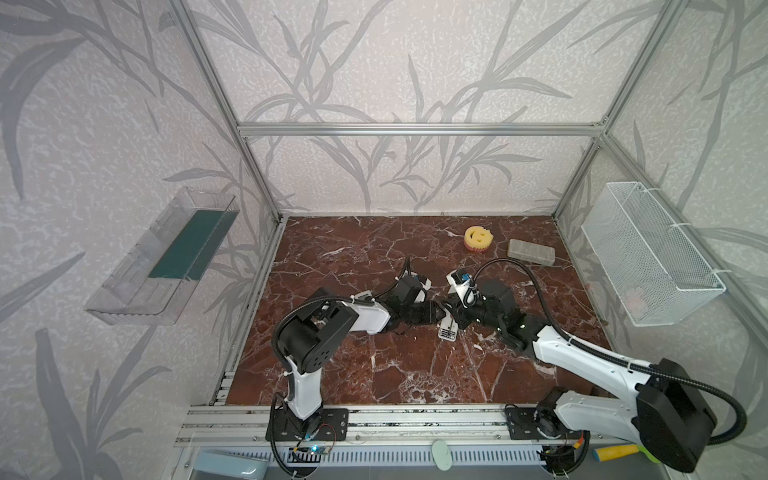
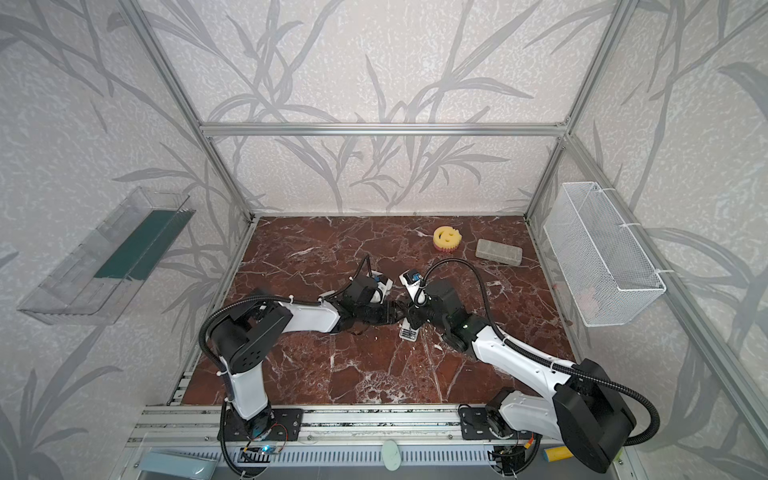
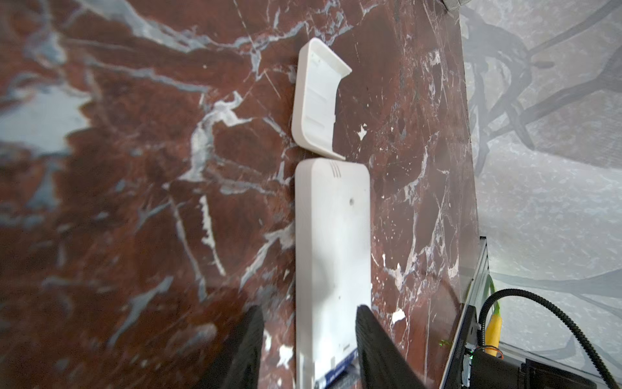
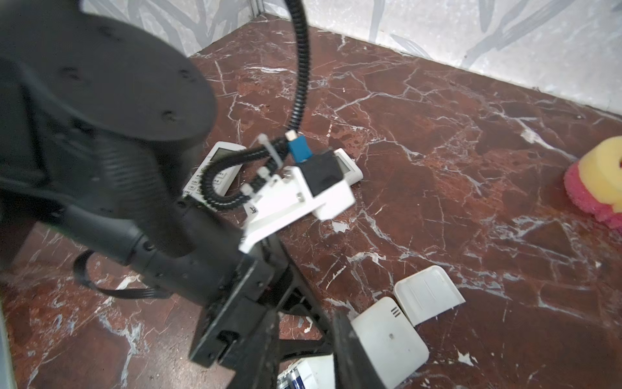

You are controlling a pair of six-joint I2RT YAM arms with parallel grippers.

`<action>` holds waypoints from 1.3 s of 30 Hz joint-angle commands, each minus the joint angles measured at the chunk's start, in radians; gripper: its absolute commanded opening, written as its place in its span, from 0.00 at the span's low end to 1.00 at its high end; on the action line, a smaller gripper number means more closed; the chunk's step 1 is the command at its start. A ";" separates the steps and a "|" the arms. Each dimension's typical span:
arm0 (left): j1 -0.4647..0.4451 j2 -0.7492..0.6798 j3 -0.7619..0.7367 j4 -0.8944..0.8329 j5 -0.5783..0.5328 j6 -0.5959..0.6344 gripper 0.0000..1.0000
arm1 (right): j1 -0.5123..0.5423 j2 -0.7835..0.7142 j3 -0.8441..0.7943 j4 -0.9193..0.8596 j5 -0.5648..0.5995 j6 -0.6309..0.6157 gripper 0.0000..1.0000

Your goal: Unload the batteries from the remote control

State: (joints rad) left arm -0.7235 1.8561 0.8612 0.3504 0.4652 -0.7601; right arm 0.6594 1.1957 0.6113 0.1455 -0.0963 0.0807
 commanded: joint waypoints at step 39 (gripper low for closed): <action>-0.175 -0.117 -0.269 0.192 -0.114 -0.058 0.12 | -0.008 0.053 0.019 -0.131 0.093 0.124 0.00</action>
State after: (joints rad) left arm -0.9005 1.7428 0.5873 0.5404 0.3679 -0.8154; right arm 0.6552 1.2205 0.6277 0.1375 -0.0189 0.2207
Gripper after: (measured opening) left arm 0.118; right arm 0.269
